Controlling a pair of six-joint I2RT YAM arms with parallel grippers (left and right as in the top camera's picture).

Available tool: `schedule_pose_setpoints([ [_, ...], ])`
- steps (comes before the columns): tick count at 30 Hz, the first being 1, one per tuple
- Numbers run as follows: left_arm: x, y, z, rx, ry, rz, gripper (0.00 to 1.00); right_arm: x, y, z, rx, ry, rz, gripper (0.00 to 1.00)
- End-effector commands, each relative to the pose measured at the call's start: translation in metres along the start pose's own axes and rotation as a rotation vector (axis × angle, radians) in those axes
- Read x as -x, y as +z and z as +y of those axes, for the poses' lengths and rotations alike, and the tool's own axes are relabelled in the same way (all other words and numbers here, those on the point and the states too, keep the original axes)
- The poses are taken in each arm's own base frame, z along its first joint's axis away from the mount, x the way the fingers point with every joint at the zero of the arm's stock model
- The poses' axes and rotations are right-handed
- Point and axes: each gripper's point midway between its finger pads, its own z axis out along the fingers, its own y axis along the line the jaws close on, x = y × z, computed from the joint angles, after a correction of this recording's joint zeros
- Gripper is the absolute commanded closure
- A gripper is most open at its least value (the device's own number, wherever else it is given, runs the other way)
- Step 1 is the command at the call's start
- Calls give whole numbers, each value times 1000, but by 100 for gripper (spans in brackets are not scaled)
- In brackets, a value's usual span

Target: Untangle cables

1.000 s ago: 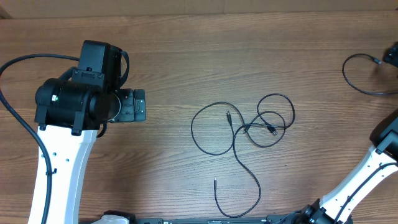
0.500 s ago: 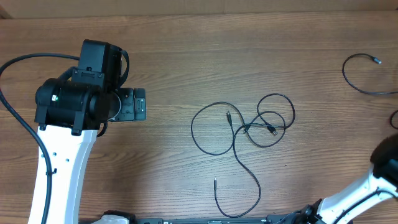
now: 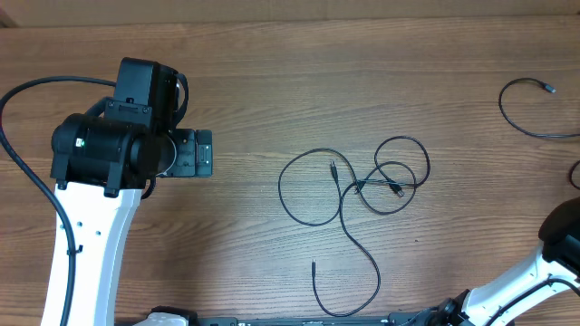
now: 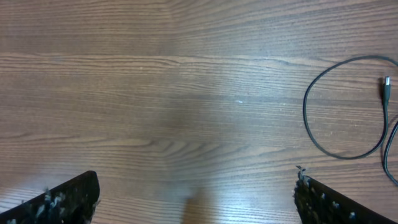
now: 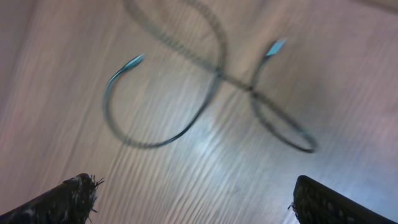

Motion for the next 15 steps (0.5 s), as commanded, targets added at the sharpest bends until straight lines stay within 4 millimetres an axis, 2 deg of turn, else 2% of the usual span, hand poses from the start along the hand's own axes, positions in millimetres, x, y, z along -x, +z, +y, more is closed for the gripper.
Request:
schedule_pose_setpoints([
  [1, 1, -11, 1, -7, 19, -31, 0, 18, 5, -39, -184, 175, -113, 0],
  [5, 1, -11, 2, -4, 19, -32, 0, 10, 29, -54, -227, 271, -96, 0],
  [8, 3, -11, 1, -5, 18, -39, 0, -13, 53, -71, -284, 417, -45, 0],
  [11, 4, -11, 1, -6, 17, -43, 0, -46, 77, -83, -339, 621, 23, 0],
  [15, 2, -11, 2, -4, 51, -35, 0, -78, 85, -87, -392, 900, 91, 0],
])
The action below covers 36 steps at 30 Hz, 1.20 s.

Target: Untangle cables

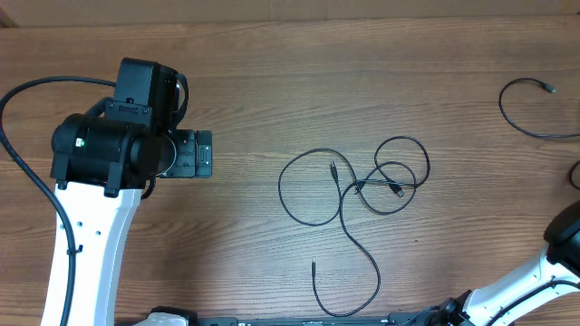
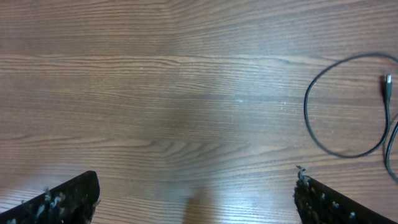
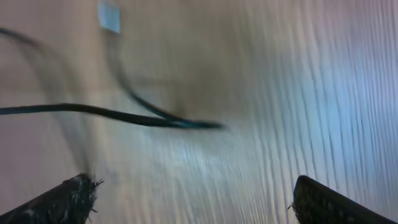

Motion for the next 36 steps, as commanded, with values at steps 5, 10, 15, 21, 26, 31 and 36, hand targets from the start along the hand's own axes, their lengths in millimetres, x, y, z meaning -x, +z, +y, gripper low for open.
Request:
schedule_pose_setpoints([
  [5, -4, -11, 3, 0, 52, -13, 0, -10, -4, -14, -49, 518, 50, 0],
  [10, -4, -11, 3, -1, 51, -11, 0, -8, -6, -32, -115, 766, 49, 0],
  [15, -5, -11, -3, -30, 51, -6, 0, 1, -5, -20, -51, 831, 74, 1],
  [21, -8, -11, -3, -35, 52, 6, 0, 16, -16, -10, 18, 866, 84, 1],
  [26, -7, -11, -3, -36, 52, 2, 0, 28, -15, -15, 20, 884, 65, 1],
  [31, -7, -11, -3, -36, 51, 2, 0, 33, -15, -18, 19, 892, 56, 1],
  [36, -8, -11, -7, -55, 49, 5, 1, 56, -15, -35, -11, 868, -119, 0],
])
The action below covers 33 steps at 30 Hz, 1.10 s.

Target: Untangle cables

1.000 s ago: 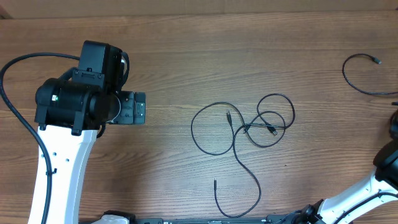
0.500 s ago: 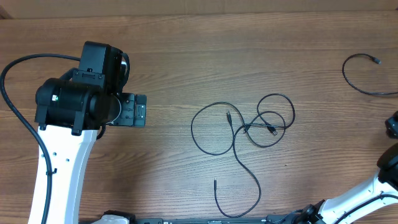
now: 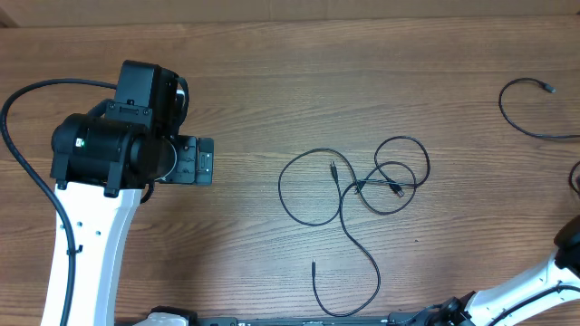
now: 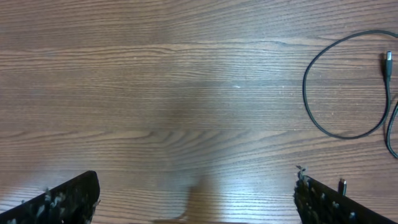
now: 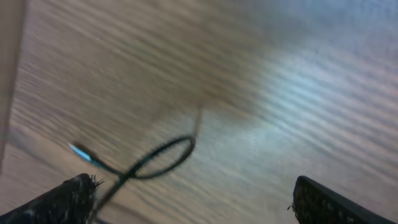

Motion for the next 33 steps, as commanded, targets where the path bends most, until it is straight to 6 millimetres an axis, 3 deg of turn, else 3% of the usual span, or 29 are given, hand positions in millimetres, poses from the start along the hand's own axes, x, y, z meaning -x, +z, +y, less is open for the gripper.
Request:
schedule_pose_setpoints([
  [1, 2, -11, -4, -32, 11, -38, 0, 28, -20, 13, 89, 16, -126, 0],
  [9, 1, -11, -5, -41, 11, -32, 0, 18, 16, -2, 40, -1, -103, 0],
  [17, -4, -11, -5, -39, 13, -12, 0, 14, 33, 0, 65, -45, -104, 4],
  [24, -4, -11, -5, -40, 14, -10, 1, 12, 60, -11, 53, -49, -111, 6],
  [27, -4, -11, -5, -40, 14, -10, 0, 11, 65, -13, 54, -50, -110, 25],
  [33, -4, -11, -5, -40, 14, -11, 0, 9, 66, -11, 67, -45, -101, 24],
])
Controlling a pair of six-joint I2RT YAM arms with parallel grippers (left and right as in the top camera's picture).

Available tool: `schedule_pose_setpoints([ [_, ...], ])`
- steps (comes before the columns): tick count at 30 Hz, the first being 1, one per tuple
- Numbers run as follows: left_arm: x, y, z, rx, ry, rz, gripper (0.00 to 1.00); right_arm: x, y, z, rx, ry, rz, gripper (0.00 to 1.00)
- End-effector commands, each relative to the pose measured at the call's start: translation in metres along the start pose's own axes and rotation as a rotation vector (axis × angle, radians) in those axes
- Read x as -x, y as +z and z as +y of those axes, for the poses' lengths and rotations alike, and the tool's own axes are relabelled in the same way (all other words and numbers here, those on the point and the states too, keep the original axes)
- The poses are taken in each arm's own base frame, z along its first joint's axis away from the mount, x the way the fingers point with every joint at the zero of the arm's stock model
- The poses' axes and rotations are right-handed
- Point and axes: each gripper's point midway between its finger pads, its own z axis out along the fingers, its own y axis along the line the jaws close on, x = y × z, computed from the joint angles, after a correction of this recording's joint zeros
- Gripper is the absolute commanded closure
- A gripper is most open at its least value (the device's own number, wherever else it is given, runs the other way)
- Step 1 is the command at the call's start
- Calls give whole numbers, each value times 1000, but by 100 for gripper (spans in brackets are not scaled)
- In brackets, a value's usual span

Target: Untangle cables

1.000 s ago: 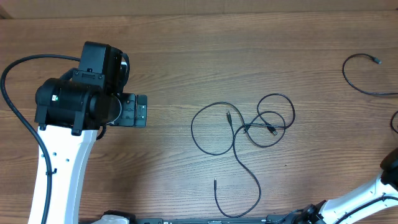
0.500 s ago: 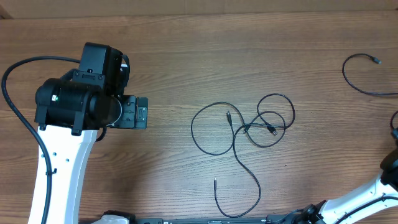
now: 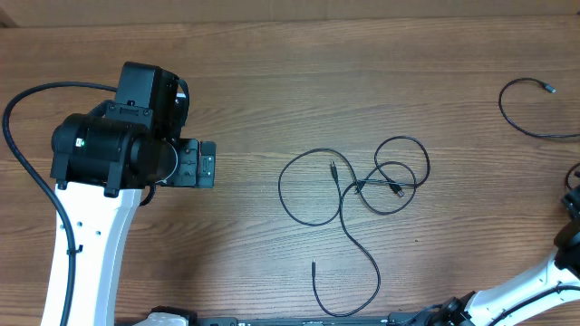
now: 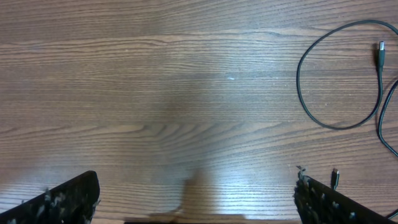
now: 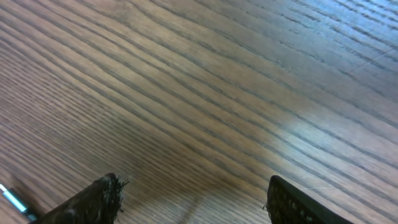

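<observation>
Thin black cables lie tangled (image 3: 358, 188) mid-table, with loops crossing and one tail running to a plug near the front edge (image 3: 314, 264). My left gripper (image 3: 207, 163) hangs open to the left of the tangle. In its wrist view (image 4: 196, 186) there is bare wood between the fingers, with the tangle's left loop (image 4: 336, 81) and a plug tip (image 4: 380, 53) at the right. My right gripper (image 5: 193, 190) is open over bare wood at the table's right edge. A cable tip (image 5: 12, 199) shows at the lower left of that view.
A separate black cable (image 3: 530, 113) lies at the far right back corner. Another bit of cable (image 3: 575, 174) shows at the right edge beside the right arm (image 3: 569, 240). The left arm's body and hose (image 3: 100, 149) cover the left side.
The right wrist view went from a blurred cable loop to sharp bare wood, and its fingers stand a little closer together. The left gripper shifted slightly, so the tangle's loop sits further left in its view.
The left gripper stayed open over bare wood left of the tangle, shifting only slightly. The right wrist view showed blurred separate cables at each earlier moment while the arm drew back to the right edge. It now rests steady over wood. The tangle has not changed.
</observation>
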Motion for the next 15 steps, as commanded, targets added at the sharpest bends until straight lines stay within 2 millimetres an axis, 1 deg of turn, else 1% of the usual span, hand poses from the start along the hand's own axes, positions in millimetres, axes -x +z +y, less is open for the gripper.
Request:
schedule_pose_setpoints([
  [1, 2, -11, -1, -15, 12, -37, 0, 3, -6, 3, 24, 8, 2, 22],
  [3, 2, -11, -1, -15, 12, -37, 0, -3, -7, 2, 17, 2, 38, 16],
  [7, 2, -11, -1, -15, 11, -38, 1, -26, -12, 12, 49, -51, 163, 10],
  [9, 2, -11, -1, -15, 11, -38, 0, -36, -18, 18, 64, -47, 225, 10],
  [11, 2, -11, -1, -15, 12, -37, 0, -44, -27, 28, 96, -41, 281, 14],
  [15, 2, -11, -1, -15, 11, -39, 0, -59, -42, 41, 130, -39, 378, 16],
])
